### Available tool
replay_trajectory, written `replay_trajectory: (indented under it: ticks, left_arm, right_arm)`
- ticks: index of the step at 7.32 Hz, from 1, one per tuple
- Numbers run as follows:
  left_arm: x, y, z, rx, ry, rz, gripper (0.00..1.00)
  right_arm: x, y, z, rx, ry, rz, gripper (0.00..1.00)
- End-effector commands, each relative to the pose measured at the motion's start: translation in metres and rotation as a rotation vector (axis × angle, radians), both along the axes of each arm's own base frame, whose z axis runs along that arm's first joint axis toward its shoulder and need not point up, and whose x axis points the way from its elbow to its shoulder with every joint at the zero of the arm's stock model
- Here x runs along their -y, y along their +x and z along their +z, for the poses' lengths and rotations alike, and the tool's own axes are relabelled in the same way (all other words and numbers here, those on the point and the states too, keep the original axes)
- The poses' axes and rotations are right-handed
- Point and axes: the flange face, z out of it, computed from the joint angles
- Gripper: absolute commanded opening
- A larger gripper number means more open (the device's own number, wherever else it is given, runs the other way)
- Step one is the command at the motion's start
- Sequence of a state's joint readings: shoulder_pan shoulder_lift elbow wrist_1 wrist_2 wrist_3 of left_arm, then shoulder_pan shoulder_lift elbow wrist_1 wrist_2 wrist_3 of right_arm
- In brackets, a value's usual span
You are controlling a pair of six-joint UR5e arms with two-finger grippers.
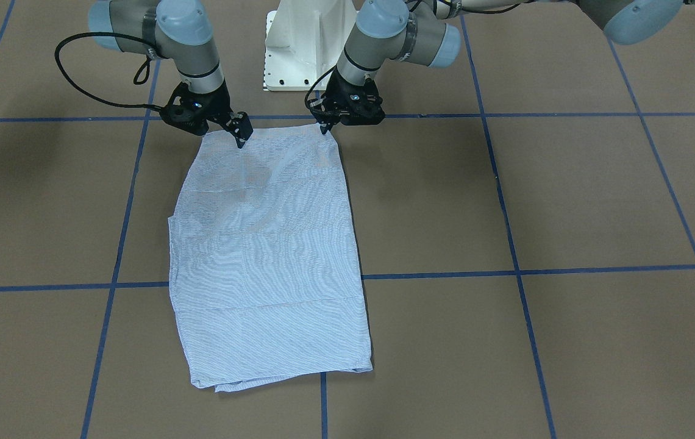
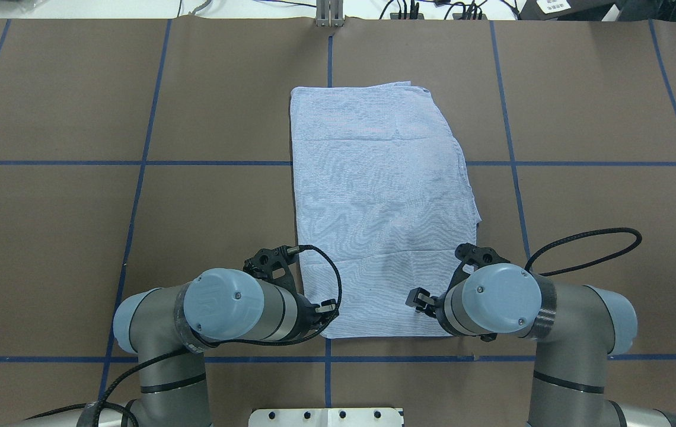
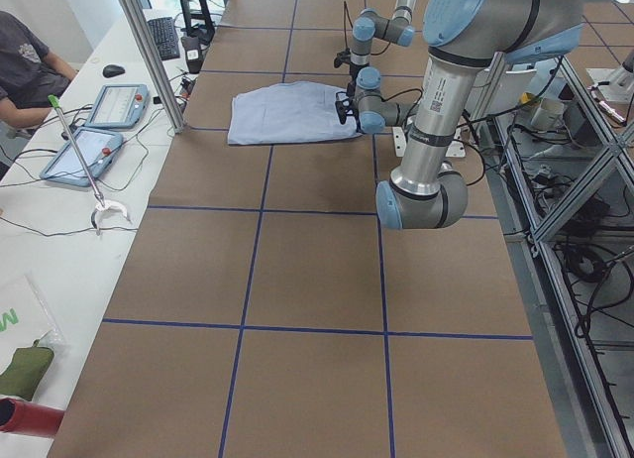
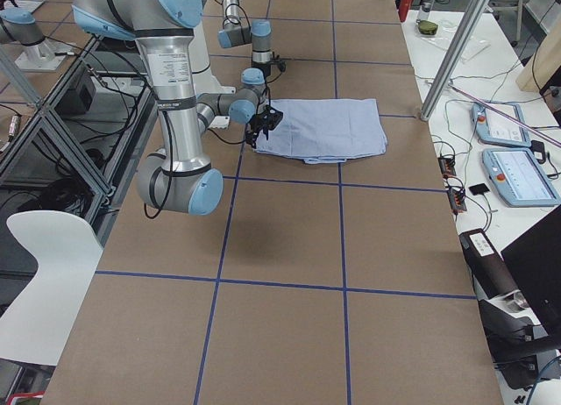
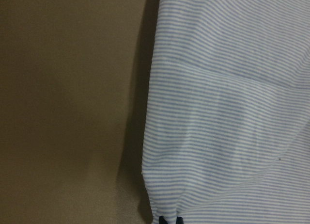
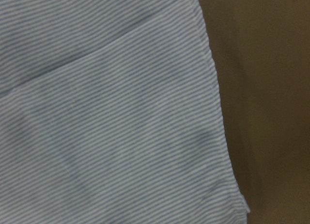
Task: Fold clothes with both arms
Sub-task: 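Lower both grippers onto the near corners and close them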
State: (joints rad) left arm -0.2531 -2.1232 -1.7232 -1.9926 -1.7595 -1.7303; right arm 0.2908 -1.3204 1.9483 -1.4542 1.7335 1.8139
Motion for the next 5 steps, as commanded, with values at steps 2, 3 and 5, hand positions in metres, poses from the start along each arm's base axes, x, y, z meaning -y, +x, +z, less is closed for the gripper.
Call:
replay_trajectory:
  ticks: [2,3,5]
  left_arm:
    - [0.0,-0.0002,-0.0014,-0.002,0.001,0.0,0.0]
    - [0.0,-0.0002,-0.0014,-0.002,0.001,0.0,0.0]
    - [0.0,-0.0002,-0.0014,-0.002,0.001,0.0,0.0]
  right_arm:
    - [0.002,-0.0026,0.0005,-0.006,0.012,0.01,1.0]
    - [0.0023,-0.0026,0.0005,-0.006,0.014,0.012,1.0]
    - [0.0029,-0.0034,0.0011,-0.008,0.016,0.014,1.0]
